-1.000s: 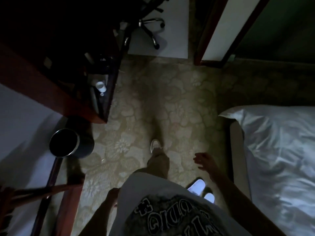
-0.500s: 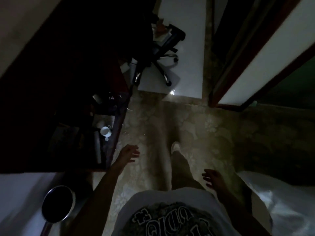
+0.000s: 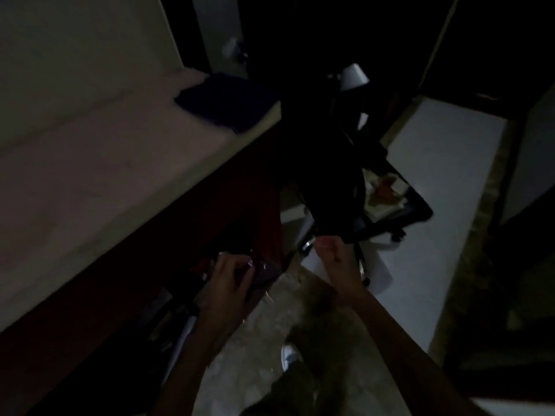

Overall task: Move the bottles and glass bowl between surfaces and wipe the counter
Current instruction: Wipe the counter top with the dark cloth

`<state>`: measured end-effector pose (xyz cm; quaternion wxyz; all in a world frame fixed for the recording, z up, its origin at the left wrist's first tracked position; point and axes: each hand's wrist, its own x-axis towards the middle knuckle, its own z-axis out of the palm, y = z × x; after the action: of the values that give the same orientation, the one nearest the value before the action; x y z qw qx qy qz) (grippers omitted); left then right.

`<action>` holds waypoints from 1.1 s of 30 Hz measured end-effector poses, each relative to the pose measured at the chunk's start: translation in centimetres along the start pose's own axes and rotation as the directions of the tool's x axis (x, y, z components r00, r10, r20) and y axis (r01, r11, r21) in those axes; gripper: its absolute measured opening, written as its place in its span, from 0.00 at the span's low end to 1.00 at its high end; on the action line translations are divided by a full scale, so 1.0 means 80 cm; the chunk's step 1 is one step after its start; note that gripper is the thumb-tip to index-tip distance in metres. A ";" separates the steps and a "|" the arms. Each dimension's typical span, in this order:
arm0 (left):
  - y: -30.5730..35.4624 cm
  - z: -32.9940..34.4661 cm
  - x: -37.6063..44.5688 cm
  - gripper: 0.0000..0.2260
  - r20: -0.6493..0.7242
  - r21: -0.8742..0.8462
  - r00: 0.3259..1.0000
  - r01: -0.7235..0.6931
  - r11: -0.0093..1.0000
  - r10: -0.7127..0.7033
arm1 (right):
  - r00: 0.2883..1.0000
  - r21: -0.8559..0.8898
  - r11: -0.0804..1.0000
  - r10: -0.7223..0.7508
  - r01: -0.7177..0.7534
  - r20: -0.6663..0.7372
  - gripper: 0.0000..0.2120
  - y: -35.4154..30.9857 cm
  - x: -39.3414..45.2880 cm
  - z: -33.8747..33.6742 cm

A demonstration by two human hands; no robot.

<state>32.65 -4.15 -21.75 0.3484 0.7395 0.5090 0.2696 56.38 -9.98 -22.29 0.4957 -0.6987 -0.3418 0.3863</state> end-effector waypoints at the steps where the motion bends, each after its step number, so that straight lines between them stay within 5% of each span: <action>1: 0.022 -0.015 0.033 0.10 -0.072 0.081 0.991 -0.107 0.991 0.113 | 0.993 -0.034 0.993 -0.116 0.117 0.026 0.09 -0.034 0.036 0.011; 4: 0.074 -0.068 0.120 0.12 -0.254 0.313 0.908 -0.249 0.916 0.334 | 0.896 -0.133 0.887 -0.428 0.442 0.117 0.13 -0.133 0.130 0.046; 8: 0.095 -0.131 0.196 0.17 -0.329 0.584 0.859 -0.141 0.799 0.392 | 0.652 -0.337 0.561 -0.689 0.756 0.316 0.15 -0.267 0.231 0.093; 11: 0.090 -0.159 0.228 0.21 -0.276 0.751 0.891 -0.035 0.660 0.361 | 0.532 -0.468 0.300 -0.675 0.831 0.512 0.19 -0.329 0.304 0.133; 14: 0.087 -0.164 0.233 0.25 -0.282 0.727 0.915 0.008 0.687 0.288 | 0.528 -0.528 0.137 -0.448 0.838 0.722 0.25 -0.329 0.363 0.165; 21: 0.098 -0.156 0.235 0.22 -0.284 0.760 0.931 0.073 0.646 0.229 | 0.426 -0.438 0.042 -0.327 0.898 0.843 0.31 -0.322 0.390 0.177; 27: 0.106 -0.155 0.239 0.20 -0.326 0.723 0.927 0.117 0.681 0.187 | 0.192 -0.218 -0.041 -0.333 0.975 0.923 0.28 -0.321 0.397 0.138; 30: 0.109 -0.156 0.242 0.20 -0.344 0.698 0.926 0.144 0.702 0.152 | 0.166 -0.178 -0.015 -0.294 0.984 0.941 0.26 -0.339 0.423 0.169; 33: 0.110 -0.156 0.239 0.25 -0.326 0.699 0.937 0.147 0.700 0.129 | 0.211 -0.217 0.004 -0.247 0.976 0.946 0.27 -0.361 0.462 0.248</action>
<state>34.65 14.77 -6.34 -0.0607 0.7534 0.6304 0.1767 53.54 38.25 -6.25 0.0247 -0.3488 -0.9340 0.0734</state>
